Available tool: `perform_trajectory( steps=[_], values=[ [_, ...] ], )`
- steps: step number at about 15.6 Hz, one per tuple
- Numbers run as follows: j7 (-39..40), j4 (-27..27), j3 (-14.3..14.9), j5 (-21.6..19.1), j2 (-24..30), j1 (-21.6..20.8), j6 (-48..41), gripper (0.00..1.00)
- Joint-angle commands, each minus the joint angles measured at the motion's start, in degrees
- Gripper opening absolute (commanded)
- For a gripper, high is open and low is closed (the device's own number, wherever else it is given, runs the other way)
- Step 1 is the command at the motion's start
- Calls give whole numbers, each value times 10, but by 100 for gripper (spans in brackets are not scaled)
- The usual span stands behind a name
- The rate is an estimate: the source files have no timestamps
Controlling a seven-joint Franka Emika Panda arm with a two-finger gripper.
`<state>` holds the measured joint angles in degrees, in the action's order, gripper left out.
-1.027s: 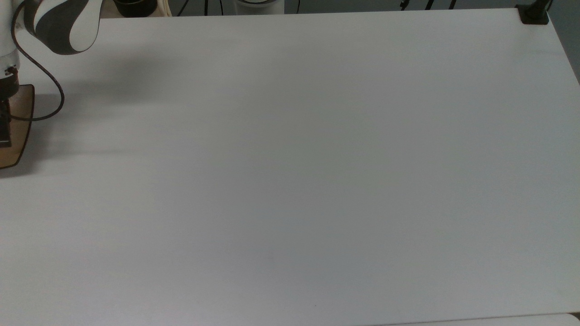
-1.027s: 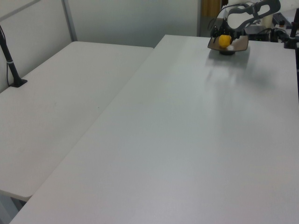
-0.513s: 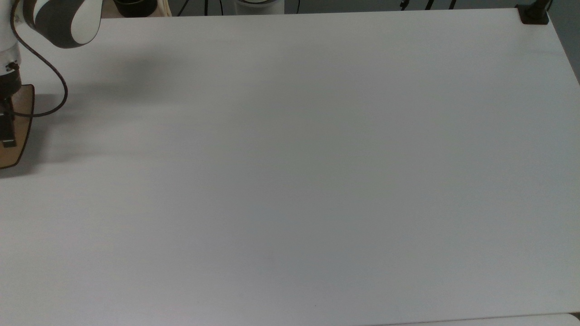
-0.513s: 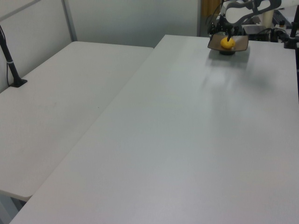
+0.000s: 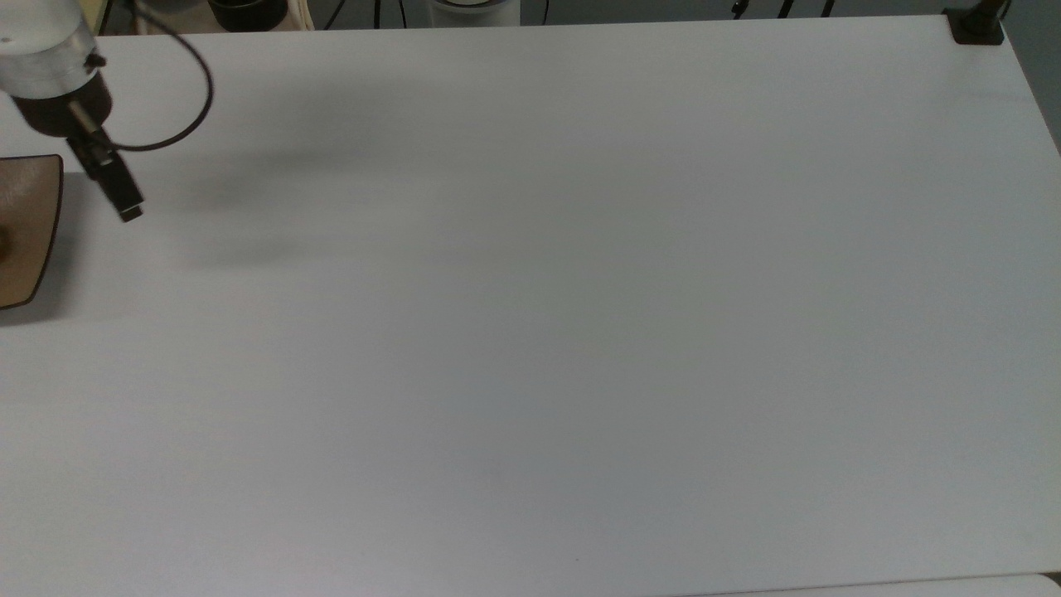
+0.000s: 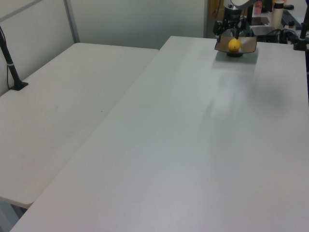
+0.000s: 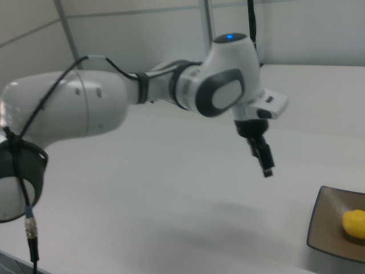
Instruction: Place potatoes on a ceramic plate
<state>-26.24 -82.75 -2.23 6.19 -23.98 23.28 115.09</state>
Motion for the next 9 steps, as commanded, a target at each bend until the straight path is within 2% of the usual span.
perform_trajectory(
  steps=[1, 6, 9],
  values=[
    [78, -79, 3, 4, 78, -39, -50, 100],
    [143, -111, 3, 5, 131, -99, -163, 100],
    [154, -153, 3, 8, 182, -141, -199, 100]
  ],
)
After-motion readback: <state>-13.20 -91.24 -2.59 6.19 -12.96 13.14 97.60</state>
